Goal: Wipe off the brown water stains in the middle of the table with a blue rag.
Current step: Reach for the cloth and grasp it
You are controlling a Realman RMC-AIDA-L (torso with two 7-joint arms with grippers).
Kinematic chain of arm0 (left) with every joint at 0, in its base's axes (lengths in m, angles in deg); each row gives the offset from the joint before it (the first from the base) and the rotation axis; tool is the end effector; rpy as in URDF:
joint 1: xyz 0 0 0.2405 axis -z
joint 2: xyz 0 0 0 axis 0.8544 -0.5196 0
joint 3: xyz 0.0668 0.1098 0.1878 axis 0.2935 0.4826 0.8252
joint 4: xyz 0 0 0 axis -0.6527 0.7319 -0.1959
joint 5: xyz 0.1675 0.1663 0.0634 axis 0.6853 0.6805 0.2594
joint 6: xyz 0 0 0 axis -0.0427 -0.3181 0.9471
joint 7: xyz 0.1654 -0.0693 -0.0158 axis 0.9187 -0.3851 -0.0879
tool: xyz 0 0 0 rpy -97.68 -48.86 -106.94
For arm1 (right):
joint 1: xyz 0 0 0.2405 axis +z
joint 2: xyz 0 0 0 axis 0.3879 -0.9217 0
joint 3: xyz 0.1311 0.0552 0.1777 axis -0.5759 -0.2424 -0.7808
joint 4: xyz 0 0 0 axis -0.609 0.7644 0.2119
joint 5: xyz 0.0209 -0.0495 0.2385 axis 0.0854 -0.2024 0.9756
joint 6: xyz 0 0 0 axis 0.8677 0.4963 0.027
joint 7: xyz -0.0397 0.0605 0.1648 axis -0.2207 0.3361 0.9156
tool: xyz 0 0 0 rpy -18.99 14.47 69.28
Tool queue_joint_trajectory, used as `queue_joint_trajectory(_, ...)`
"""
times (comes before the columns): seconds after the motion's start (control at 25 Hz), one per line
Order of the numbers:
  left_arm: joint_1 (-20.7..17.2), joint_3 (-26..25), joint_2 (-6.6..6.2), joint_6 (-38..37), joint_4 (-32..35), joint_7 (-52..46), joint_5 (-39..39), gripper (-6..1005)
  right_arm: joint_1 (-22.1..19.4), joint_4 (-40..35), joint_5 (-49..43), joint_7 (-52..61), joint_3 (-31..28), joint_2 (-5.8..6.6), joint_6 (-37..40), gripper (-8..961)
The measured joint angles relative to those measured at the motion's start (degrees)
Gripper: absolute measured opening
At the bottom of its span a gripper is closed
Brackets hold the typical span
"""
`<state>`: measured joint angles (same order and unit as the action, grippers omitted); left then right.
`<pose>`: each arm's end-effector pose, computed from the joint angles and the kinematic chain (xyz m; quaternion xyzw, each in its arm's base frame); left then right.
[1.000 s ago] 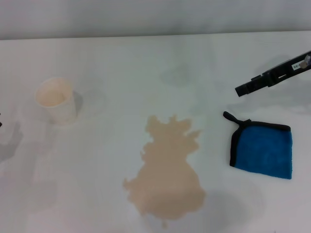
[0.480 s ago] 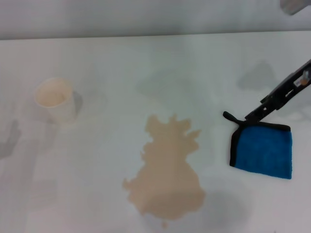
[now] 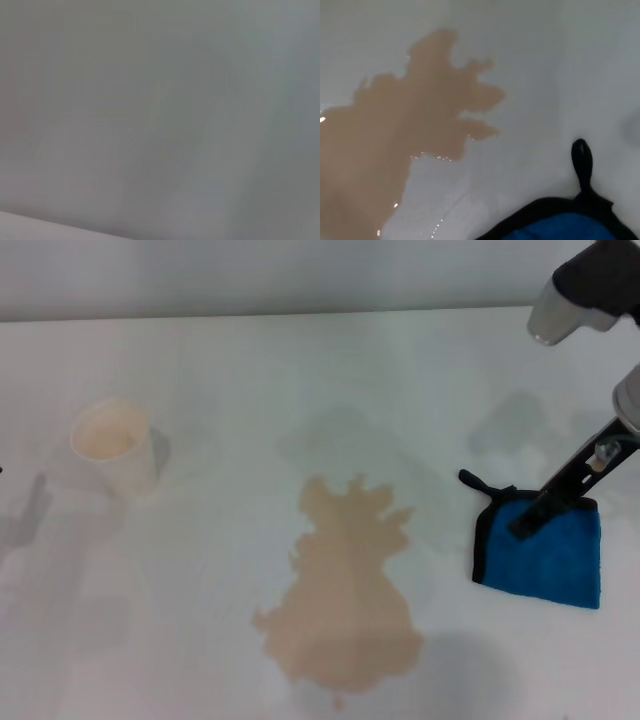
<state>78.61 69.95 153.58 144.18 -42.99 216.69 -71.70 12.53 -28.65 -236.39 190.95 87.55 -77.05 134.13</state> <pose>-0.3686 0.3136 -0.0200 -0.6796 -0.3398 -0.3499 0.5480 0.2346 0.3694 0.0290 -0.8651 0.4192 -0.2321 0.1481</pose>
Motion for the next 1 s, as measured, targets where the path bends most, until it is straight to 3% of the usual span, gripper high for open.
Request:
queue_joint_trajectory(0.36,0.96,0.00,-0.01,-1.34,-0.03,-0.02,-0.07,888,-1.54,2.29,-0.89,0.98,8.95,-0.03,-8.13,762)
queue_joint_trajectory(1.0,1.41,0.00,-0.01,-2.28,-0.03,-0.02,-0.86,887,-3.11,3.62,-1.70,1.09,10.90,-0.21,-8.19,737)
